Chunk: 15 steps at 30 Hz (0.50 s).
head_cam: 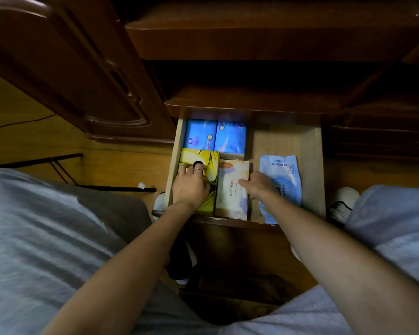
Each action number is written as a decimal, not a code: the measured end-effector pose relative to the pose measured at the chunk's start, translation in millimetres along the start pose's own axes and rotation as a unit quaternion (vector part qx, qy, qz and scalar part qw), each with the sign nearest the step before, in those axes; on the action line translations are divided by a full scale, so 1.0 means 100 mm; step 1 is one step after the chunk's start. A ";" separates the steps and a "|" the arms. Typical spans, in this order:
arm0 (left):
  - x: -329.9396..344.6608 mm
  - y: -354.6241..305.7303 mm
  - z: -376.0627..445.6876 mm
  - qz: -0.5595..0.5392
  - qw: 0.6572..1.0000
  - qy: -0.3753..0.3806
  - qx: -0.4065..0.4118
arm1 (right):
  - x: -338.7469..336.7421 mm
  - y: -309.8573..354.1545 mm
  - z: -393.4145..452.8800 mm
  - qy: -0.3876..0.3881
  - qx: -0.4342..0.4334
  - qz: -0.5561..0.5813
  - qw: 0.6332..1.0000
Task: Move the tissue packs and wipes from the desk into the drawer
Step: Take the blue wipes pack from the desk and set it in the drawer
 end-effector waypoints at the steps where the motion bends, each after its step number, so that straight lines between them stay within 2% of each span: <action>1: 0.00 0.00 0.00 0.003 1.000 0.011 0.003 | 0.00 0.02 0.00 -0.007 0.005 -0.020 1.000; 4: -0.02 0.01 0.01 0.003 0.999 0.035 0.004 | 0.00 0.06 0.01 -0.035 0.013 -0.047 0.998; 6: -0.03 -0.03 0.01 0.011 1.000 0.027 0.011 | 0.00 0.04 0.02 -0.021 0.016 -0.037 0.999; 9: 0.00 -0.27 0.01 0.089 0.988 -0.026 0.120 | -0.09 0.01 -0.04 -0.041 -0.005 -0.026 0.999; 11: 0.14 -0.46 0.05 0.152 0.969 0.007 0.195 | -0.26 -0.03 -0.10 -0.112 -0.046 -0.047 0.992; 13: 0.28 -0.58 0.11 0.191 0.957 0.078 0.205 | -0.52 -0.12 -0.14 -0.157 -0.104 -0.195 0.963; 15: 0.37 -0.64 0.17 0.231 0.944 0.135 0.191 | -0.74 -0.32 -0.17 -0.111 -0.130 -0.408 0.897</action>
Point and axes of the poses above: each hand's wrist, its own z-axis towards the middle knuckle, its own x-axis out of the palm, y = z × x, the point moved 3 cm from there along z, towards the middle knuckle, and after that the axes turned 9 degrees about y, right-handed, at the moved point
